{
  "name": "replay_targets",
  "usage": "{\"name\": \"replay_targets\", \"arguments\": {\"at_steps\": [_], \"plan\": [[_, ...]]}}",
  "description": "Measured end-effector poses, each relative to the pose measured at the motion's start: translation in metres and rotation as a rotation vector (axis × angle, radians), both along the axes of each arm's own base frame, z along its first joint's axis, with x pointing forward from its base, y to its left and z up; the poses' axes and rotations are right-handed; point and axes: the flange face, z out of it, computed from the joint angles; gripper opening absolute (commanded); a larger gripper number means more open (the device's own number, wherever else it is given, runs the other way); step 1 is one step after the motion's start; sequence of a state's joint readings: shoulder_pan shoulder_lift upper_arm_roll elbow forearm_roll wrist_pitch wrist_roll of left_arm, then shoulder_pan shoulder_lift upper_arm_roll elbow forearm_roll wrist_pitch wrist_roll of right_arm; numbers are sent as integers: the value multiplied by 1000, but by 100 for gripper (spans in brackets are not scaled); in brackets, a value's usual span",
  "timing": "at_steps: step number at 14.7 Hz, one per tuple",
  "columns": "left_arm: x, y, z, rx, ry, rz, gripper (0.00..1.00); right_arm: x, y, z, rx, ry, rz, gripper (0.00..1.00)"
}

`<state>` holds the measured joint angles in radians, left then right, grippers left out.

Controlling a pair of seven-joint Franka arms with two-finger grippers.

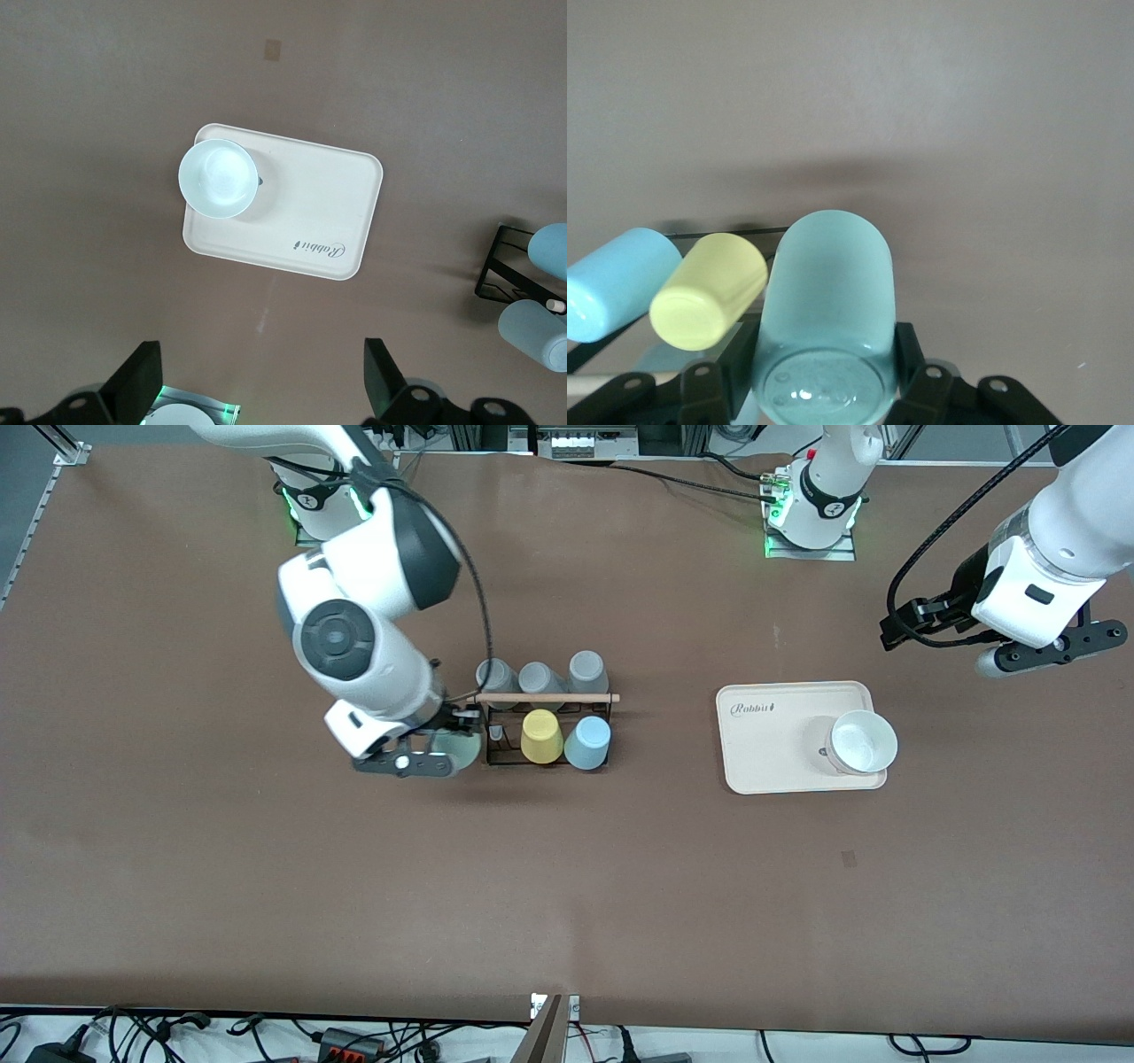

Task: Hang scattered cups on rack with three cups
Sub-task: 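Lift the teal cup with the right gripper and carry it to the rack, then set the teal cup beside the yellow cup and open the right gripper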

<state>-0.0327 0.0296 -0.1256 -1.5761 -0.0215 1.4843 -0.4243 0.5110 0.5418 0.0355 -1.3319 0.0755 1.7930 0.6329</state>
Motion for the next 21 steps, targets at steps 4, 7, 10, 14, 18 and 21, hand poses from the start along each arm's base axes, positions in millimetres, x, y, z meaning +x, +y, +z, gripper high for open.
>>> {"name": "replay_targets", "arguments": {"at_steps": [4,7,10,14,18,21], "plan": [[0,1,0,0,2,1,100,-9,23,-17,-9,13,-77,19],[-1,1,0,1,6,1,100,-9,26,-29,13,45,-109,19],[-1,1,-1,1,8,2,100,-9,27,-41,5,61,-113,19],[-1,2,-1,1,9,3,100,-8,28,-62,-10,85,-113,19],[-1,2,-1,1,10,3,100,-3,31,-84,-5,77,-119,23],[-1,2,-1,1,10,3,100,0,33,-102,-3,72,-125,100]]}}
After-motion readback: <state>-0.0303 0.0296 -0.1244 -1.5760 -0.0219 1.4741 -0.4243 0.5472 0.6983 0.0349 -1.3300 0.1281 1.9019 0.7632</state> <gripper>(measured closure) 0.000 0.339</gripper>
